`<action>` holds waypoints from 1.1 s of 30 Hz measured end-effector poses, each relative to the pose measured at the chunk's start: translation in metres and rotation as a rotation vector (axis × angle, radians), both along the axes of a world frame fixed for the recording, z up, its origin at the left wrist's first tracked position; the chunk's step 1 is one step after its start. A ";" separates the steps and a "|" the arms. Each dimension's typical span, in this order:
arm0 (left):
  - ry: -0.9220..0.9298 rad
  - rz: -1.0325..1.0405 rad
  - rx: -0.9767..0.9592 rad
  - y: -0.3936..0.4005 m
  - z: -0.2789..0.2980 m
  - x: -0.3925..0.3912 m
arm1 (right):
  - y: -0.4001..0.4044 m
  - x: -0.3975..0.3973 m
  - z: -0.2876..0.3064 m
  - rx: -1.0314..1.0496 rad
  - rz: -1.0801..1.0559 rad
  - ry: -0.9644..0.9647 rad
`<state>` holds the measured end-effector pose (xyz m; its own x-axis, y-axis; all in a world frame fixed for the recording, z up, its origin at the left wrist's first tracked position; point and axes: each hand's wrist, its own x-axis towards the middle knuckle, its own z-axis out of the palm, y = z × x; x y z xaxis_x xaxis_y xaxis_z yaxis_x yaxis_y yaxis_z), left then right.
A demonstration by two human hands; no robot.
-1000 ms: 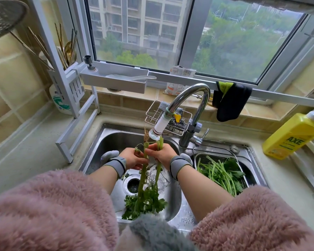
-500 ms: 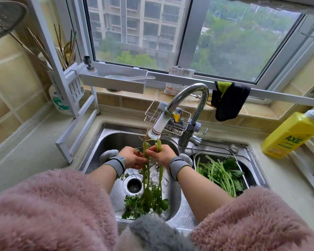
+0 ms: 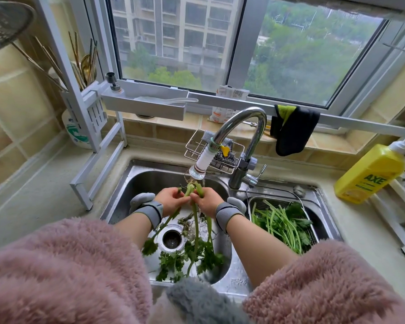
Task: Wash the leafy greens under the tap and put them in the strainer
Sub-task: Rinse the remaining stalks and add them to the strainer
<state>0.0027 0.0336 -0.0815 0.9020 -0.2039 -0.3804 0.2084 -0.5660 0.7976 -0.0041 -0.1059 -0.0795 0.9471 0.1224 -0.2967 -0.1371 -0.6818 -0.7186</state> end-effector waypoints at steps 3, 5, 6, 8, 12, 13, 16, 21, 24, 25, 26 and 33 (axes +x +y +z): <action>-0.051 -0.017 0.051 -0.002 0.002 -0.001 | 0.000 0.000 0.001 -0.050 0.025 0.013; -0.049 -0.010 0.085 -0.003 0.003 -0.001 | 0.000 -0.001 0.002 -0.086 0.027 0.032; -0.045 -0.007 0.091 -0.004 0.003 -0.001 | 0.000 0.000 0.002 -0.104 0.027 0.036; -0.020 -0.003 0.081 -0.006 0.003 -0.001 | -0.001 0.000 0.003 -0.151 0.027 0.043; 0.049 -0.025 0.060 -0.010 0.004 -0.001 | -0.004 -0.003 0.007 -0.332 0.064 0.023; 0.063 -0.029 0.058 -0.010 0.005 -0.001 | -0.005 -0.004 0.009 -0.376 0.068 0.014; 0.089 -0.039 0.058 -0.012 0.005 0.000 | -0.006 -0.005 0.008 -0.455 0.087 0.003; 0.136 -0.086 0.070 -0.010 0.009 0.000 | -0.012 -0.001 0.000 -0.495 0.080 0.075; 0.197 -0.047 0.004 0.005 0.008 0.001 | -0.041 -0.002 -0.001 -0.544 -0.031 0.163; 0.209 -0.007 -0.062 0.013 0.006 0.002 | -0.049 -0.001 -0.001 -0.509 -0.078 0.185; 0.214 0.024 -0.124 0.016 0.004 0.004 | -0.056 -0.002 -0.002 -0.440 -0.113 0.193; 0.273 0.067 -0.360 -0.012 0.004 0.001 | -0.042 0.002 -0.002 0.050 -0.390 0.222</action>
<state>0.0033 0.0212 -0.0780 0.7945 -0.3115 -0.5213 0.4648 -0.2406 0.8521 -0.0025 -0.1474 -0.0818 0.8391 -0.2120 -0.5010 -0.5318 -0.5135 -0.6734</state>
